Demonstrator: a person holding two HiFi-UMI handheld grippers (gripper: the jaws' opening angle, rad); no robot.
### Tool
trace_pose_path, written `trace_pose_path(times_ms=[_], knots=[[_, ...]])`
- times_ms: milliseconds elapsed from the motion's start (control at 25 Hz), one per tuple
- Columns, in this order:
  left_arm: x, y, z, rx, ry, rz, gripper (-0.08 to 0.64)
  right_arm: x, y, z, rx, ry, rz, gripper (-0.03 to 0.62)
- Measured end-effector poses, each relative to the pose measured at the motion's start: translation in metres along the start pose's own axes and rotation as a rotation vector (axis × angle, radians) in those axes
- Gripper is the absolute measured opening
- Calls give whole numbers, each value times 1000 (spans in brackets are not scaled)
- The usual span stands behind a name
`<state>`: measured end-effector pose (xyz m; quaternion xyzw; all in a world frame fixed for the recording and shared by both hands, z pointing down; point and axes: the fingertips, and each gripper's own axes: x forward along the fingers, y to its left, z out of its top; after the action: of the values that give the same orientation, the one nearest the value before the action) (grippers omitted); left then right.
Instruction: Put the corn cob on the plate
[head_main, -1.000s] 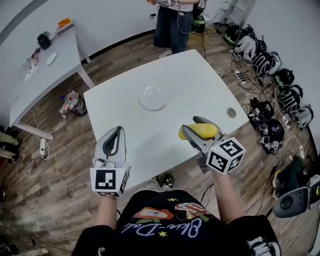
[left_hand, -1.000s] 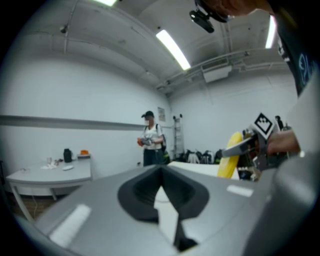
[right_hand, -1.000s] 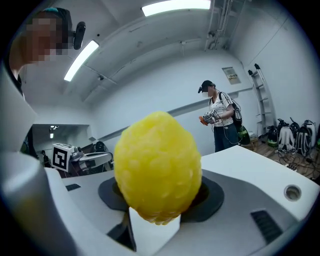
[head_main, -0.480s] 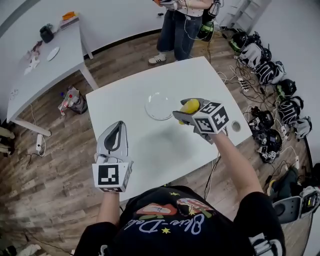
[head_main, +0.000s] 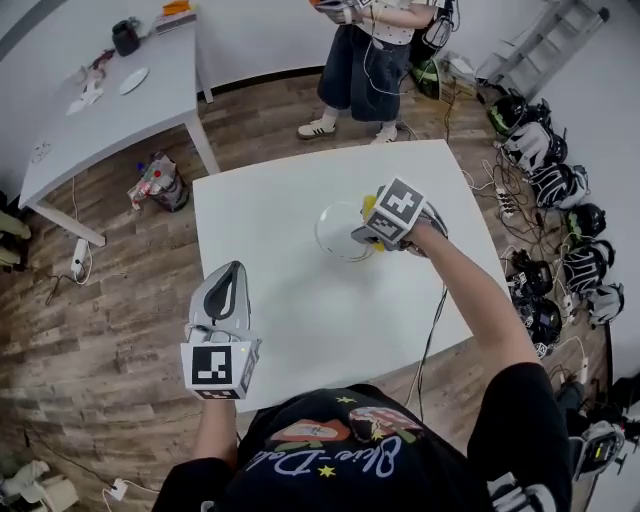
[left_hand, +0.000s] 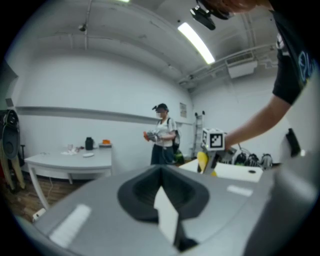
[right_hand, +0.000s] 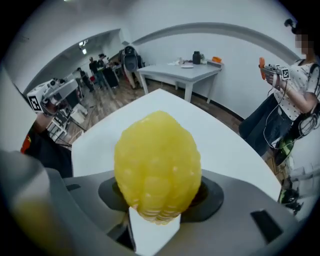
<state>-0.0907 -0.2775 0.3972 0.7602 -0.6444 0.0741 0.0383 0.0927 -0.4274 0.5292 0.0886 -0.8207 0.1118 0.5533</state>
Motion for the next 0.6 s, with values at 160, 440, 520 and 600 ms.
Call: trace_pose_path(times_ms=[160, 440, 520, 600], knots=[[1, 14, -7, -4, 16, 29, -6, 27, -14, 4, -78, 143, -2, 244], [5, 27, -15, -2, 43, 58, -6, 59, -15, 12, -82, 183, 44, 244], [7, 28, -16, -6, 47, 63, -6, 65, -14, 13, -89, 186, 45, 244], [9, 27, -17, -3, 51, 65, -6, 70, -13, 12, -93, 187, 54, 244]])
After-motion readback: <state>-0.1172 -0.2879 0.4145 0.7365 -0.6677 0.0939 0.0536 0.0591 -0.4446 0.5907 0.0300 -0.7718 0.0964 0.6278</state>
